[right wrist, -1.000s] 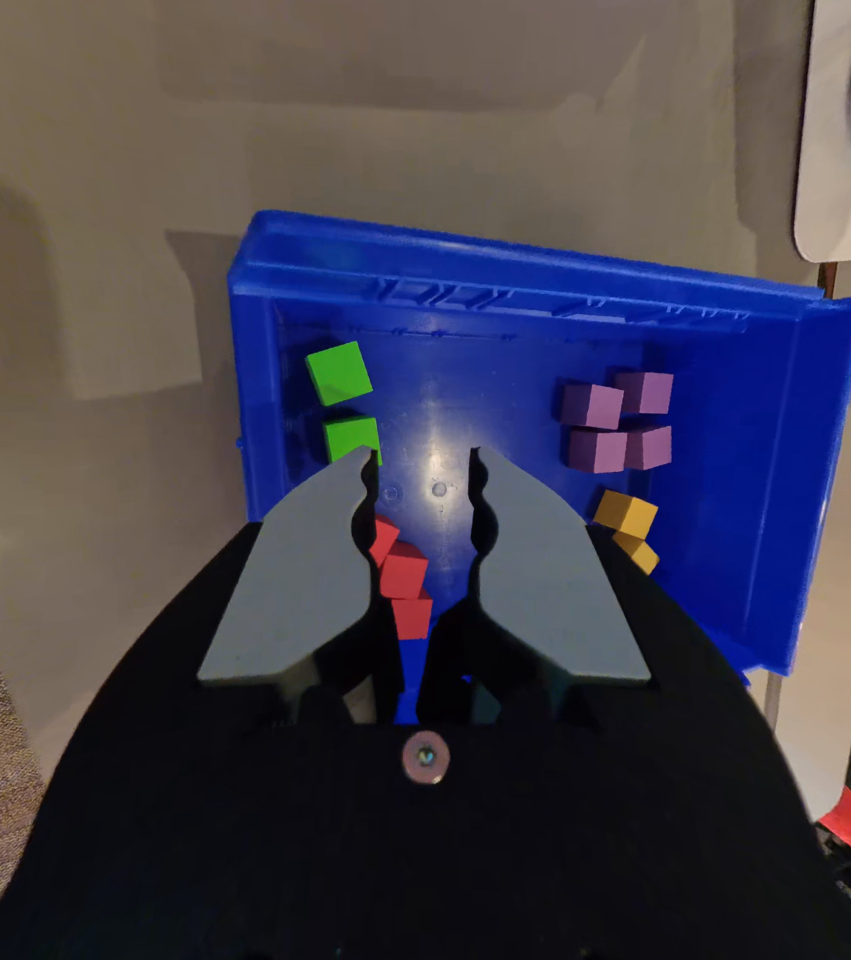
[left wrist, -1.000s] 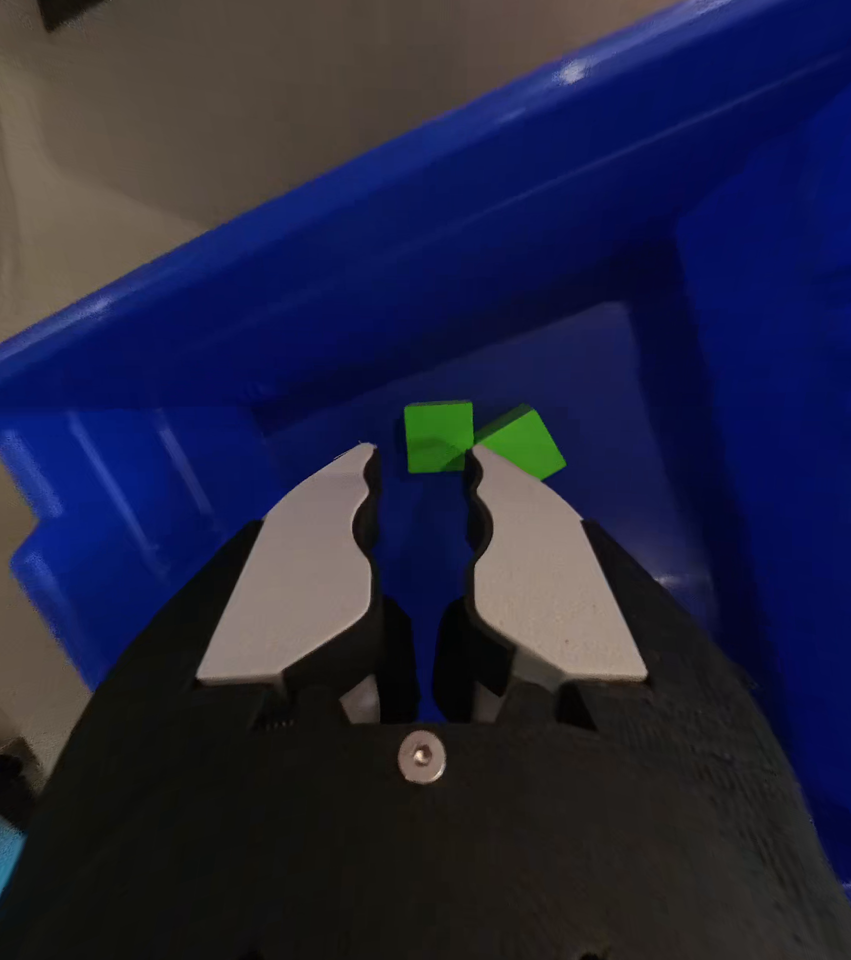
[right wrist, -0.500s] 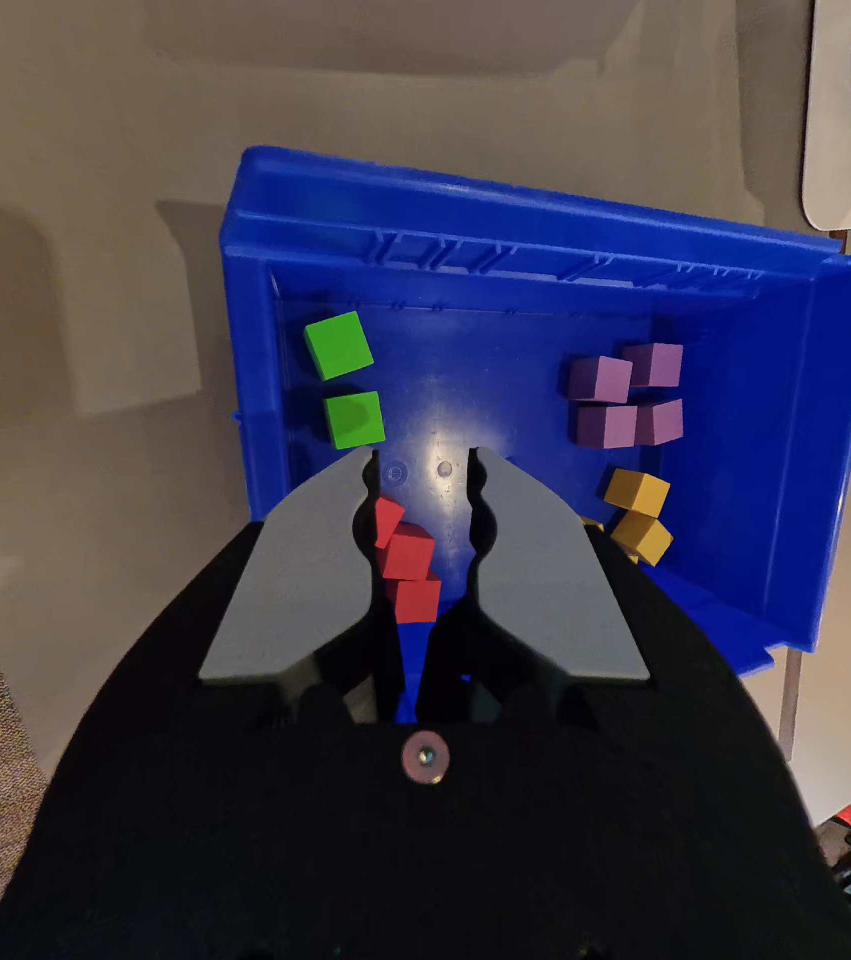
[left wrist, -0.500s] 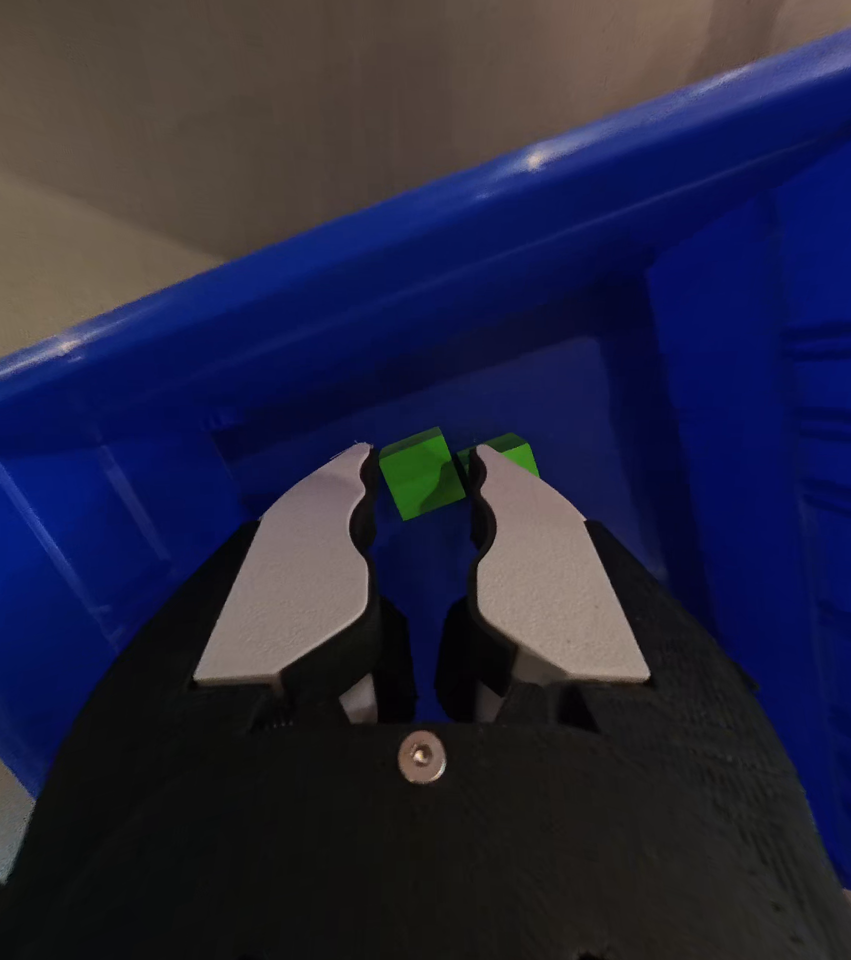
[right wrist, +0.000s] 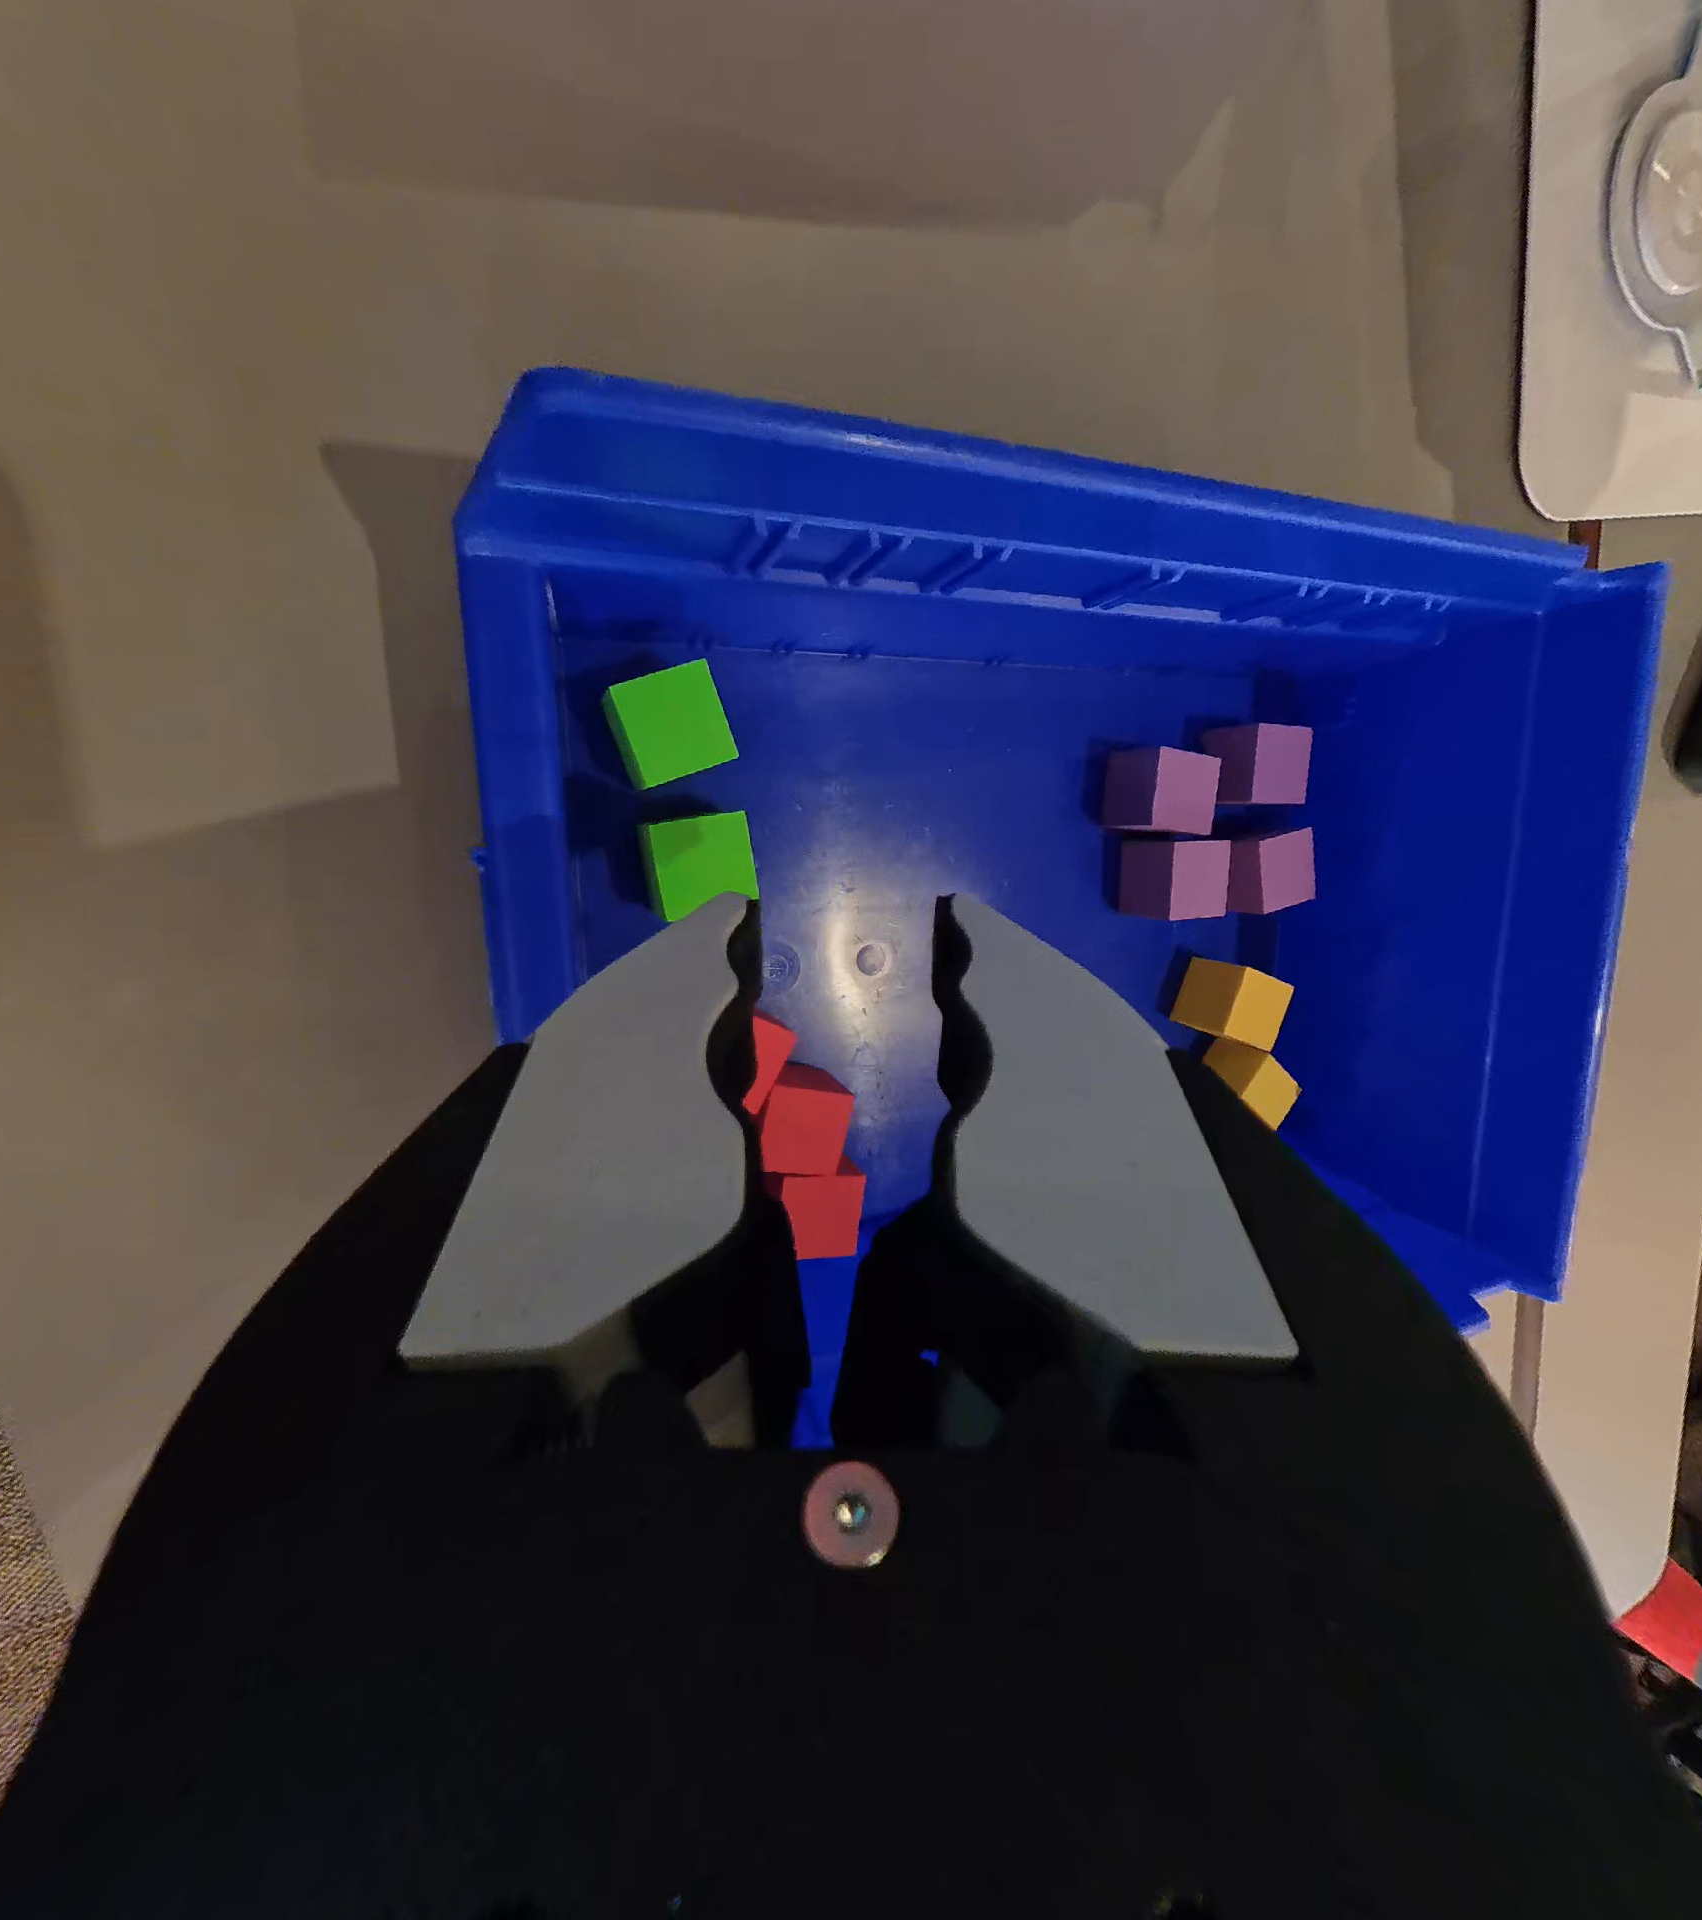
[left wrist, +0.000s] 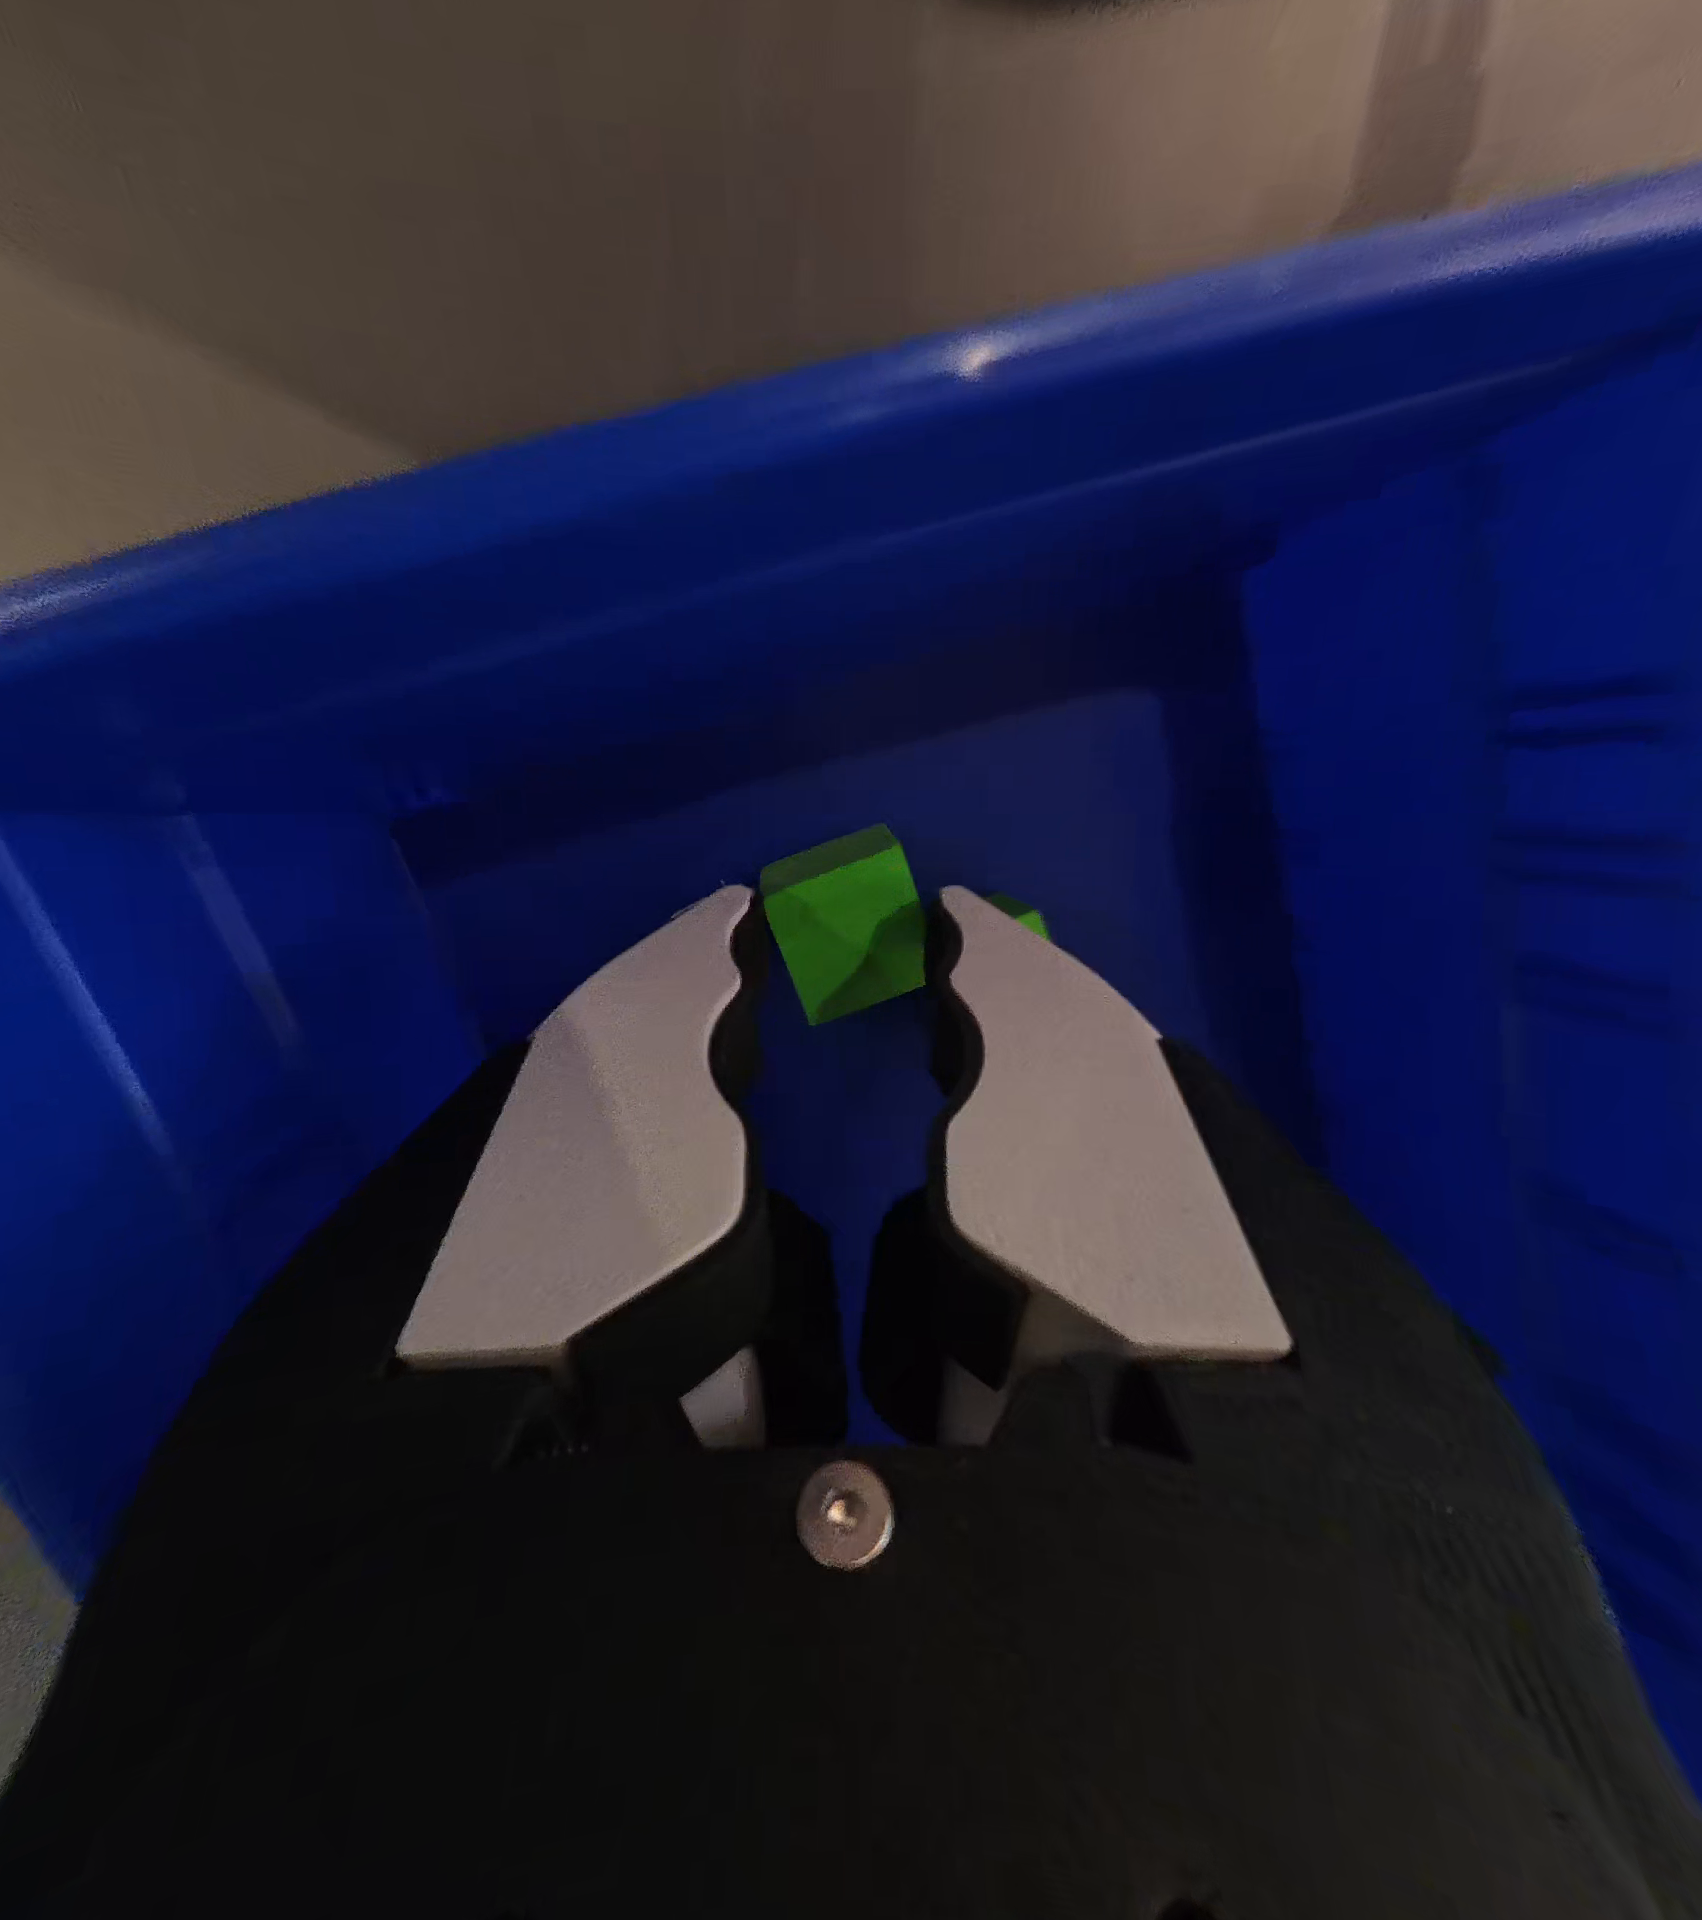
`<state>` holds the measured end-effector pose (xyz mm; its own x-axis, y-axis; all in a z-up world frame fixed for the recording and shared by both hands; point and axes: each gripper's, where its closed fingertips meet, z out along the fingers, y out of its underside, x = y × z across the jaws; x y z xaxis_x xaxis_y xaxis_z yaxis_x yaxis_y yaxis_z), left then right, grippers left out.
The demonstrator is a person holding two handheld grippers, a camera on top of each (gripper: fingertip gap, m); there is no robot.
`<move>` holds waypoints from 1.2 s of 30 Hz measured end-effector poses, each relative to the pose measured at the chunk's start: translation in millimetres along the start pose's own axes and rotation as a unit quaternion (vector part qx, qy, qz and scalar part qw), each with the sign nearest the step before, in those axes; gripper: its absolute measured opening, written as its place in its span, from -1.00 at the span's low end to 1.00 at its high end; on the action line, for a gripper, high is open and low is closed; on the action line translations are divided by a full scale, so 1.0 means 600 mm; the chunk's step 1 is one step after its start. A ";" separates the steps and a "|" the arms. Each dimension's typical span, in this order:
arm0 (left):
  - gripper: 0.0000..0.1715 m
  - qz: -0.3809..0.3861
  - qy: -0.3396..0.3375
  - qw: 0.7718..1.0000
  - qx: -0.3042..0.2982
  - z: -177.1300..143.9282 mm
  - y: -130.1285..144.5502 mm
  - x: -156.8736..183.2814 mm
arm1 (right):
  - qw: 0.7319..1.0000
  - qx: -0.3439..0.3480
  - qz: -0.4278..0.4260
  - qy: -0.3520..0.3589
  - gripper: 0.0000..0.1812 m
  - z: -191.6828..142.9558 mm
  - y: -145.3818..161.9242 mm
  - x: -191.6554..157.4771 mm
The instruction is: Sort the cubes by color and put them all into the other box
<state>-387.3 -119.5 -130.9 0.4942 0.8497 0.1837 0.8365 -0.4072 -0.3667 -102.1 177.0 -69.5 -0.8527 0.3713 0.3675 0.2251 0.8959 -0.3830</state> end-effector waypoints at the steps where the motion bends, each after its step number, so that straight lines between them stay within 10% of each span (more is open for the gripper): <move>1: -0.65 -0.005 0.029 0.999 0.018 -0.012 -0.005 0.012 | 1.000 0.003 -0.001 0.004 -0.65 -0.001 -0.002 0.002; 5: -0.65 -0.035 0.213 0.968 0.127 -0.104 -0.023 0.088 | 0.997 0.069 -0.009 0.035 -0.65 -0.002 -0.048 0.014; 10: -0.66 -0.042 0.530 0.822 0.205 -0.261 0.019 0.222 | 0.958 0.276 0.011 0.078 -0.48 -0.017 -0.202 0.030; 16: -0.65 -0.004 0.681 0.712 0.172 -0.334 0.114 0.319 | 0.898 0.431 0.034 0.079 -0.42 -0.053 -0.365 0.027; 36: -0.63 0.034 0.731 0.662 0.164 -0.367 0.181 0.366 | 0.898 0.432 0.003 0.080 -0.69 -0.052 -0.457 -0.010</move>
<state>-136.2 -51.0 70.2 0.4302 -0.4957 0.7545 0.8228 -0.1285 -0.5536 -144.1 -63.0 59.9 -0.7585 0.4675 0.4540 -0.2798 0.3956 -0.8748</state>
